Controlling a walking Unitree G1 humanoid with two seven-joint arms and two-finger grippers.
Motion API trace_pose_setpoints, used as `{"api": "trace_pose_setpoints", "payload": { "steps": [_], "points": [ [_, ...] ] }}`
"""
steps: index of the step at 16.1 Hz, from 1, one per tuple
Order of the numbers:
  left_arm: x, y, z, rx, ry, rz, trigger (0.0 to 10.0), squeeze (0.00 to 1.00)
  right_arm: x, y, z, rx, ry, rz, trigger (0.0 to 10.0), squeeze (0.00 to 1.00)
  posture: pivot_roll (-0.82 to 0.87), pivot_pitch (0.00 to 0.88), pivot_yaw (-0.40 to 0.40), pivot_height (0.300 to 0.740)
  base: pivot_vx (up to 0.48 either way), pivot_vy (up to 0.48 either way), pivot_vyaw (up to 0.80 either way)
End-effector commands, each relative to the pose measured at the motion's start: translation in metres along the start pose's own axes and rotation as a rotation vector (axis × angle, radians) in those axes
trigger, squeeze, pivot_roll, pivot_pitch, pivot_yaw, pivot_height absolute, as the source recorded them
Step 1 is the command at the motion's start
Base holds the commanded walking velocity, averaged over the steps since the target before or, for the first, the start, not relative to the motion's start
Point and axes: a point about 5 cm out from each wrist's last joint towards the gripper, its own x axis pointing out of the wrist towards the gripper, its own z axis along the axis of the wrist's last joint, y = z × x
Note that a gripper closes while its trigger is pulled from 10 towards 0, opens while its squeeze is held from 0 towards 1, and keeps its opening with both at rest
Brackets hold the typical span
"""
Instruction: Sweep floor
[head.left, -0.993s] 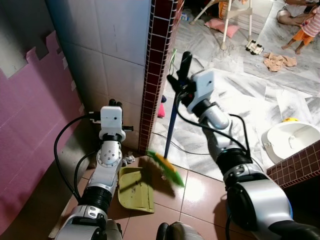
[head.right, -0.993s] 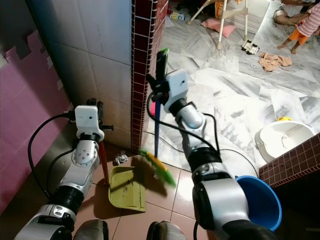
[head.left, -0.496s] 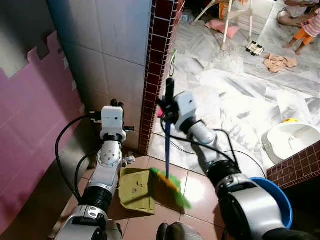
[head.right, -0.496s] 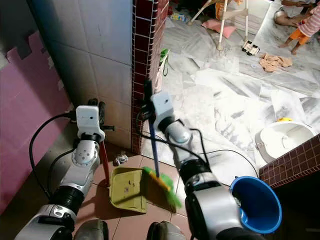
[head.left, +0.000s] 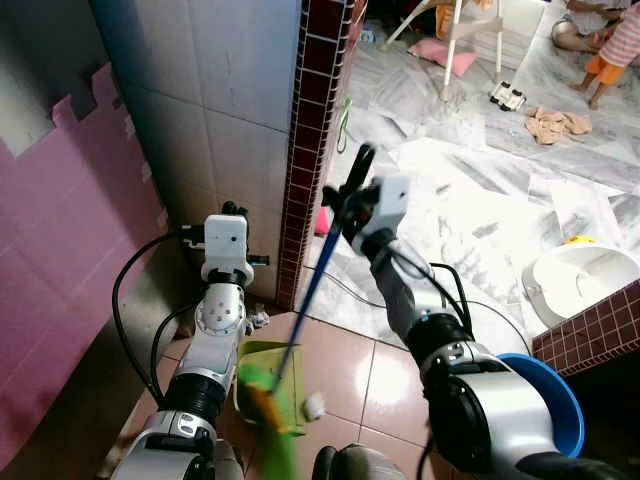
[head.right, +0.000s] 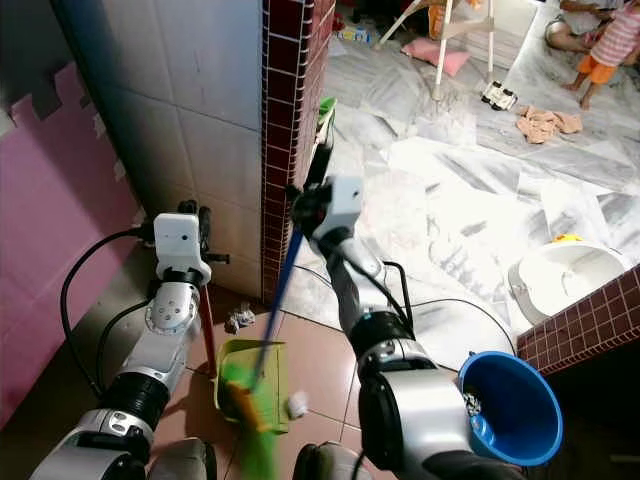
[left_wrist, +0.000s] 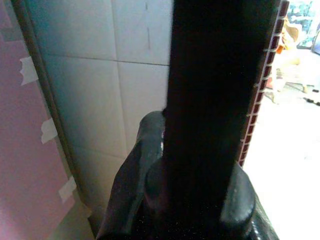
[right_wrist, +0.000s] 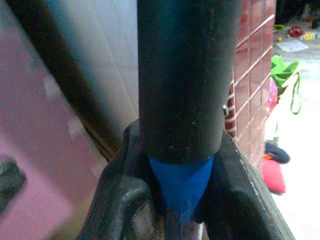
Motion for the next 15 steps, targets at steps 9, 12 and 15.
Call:
{"api": "trace_pose_setpoints", "payload": {
  "steps": [9, 12, 15],
  "points": [
    [0.005, -0.011, 0.009, -0.032, -0.026, -0.06, 10.0, 0.0, 0.017, 0.005, 0.095, -0.199, -0.329, 0.088, 10.0, 0.0, 0.05, 0.065, -0.1, 0.74, 0.0, 0.0, 0.0],
    [-0.002, -0.018, 0.004, -0.025, -0.003, -0.182, 10.0, 0.0, 0.014, -0.006, 0.096, -0.25, -0.307, 0.056, 10.0, 0.0, 0.05, 0.068, -0.101, 0.74, 0.0, 0.0, 0.0],
    [-0.006, -0.019, -0.003, 0.0, 0.036, -0.277, 10.0, 0.0, 0.009, -0.018, 0.08, -0.45, -0.184, -0.022, 10.0, 0.0, 0.05, 0.068, -0.1, 0.74, 0.0, 0.0, 0.0]
  ]
}}
